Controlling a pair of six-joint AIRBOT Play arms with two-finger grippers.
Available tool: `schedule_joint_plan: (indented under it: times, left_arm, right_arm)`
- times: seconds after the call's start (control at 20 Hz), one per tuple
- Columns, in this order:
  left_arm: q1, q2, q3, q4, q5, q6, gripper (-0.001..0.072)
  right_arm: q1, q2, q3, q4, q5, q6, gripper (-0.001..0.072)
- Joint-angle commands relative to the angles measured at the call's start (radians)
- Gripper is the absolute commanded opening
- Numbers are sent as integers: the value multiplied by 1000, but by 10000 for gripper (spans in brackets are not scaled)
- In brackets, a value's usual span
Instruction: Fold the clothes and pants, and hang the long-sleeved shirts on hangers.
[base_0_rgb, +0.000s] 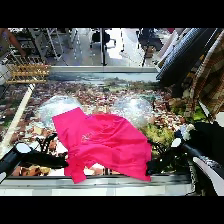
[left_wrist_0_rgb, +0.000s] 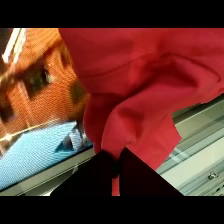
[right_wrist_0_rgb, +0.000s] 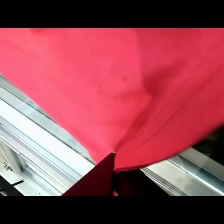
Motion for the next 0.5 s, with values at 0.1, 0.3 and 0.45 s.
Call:
schedule_joint_plan:
  times: [0.1,0.3,0.45]
  left_arm:
    - [58,87,200,-7,-224,12,3]
    - [232,215,736,-8,-472,-37,4]
    - [348,261,1236,-8,-442,-88,4]
  right_arm:
    - [11,146,113,6,199,-17,22]
    - [10,523,472,-26,261,102,22]
    - [10,771,813,-26,105,133,23]
